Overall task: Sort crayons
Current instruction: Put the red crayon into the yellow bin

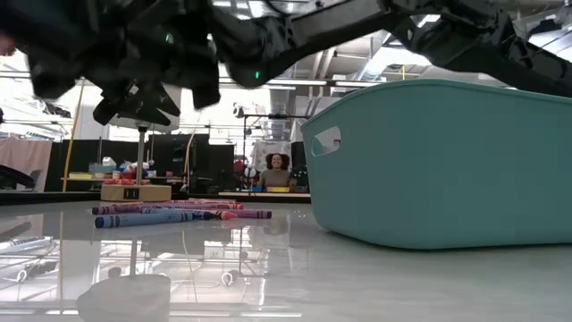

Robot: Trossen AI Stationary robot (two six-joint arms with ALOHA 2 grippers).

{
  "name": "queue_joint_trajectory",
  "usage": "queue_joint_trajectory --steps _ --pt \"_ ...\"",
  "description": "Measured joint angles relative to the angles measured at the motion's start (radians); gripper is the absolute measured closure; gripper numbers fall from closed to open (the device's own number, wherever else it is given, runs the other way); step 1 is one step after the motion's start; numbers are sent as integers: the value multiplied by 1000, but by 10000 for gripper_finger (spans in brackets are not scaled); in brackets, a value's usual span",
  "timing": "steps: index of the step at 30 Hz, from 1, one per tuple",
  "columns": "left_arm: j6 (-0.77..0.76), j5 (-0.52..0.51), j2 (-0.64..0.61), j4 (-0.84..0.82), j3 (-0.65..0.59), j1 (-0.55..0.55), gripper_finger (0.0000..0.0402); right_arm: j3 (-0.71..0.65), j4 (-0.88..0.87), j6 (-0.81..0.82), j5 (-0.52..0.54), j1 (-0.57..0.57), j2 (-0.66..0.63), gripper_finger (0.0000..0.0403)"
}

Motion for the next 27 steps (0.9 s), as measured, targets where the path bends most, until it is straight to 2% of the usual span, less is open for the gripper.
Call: queue_joint_trajectory --steps 4,8,15,27 --pt "3 14 -23 -4 0 15 251 -1 43 65 2 -6 24 400" --pt "14 14 -37 -6 0 23 251 1 26 53 65 -7 21 400" --pt "25 13 -39 0 0 25 251 1 38 66 86 -10 31 400" --pt "25 10 -39 3 0 24 251 1 -42 62 172 11 31 400"
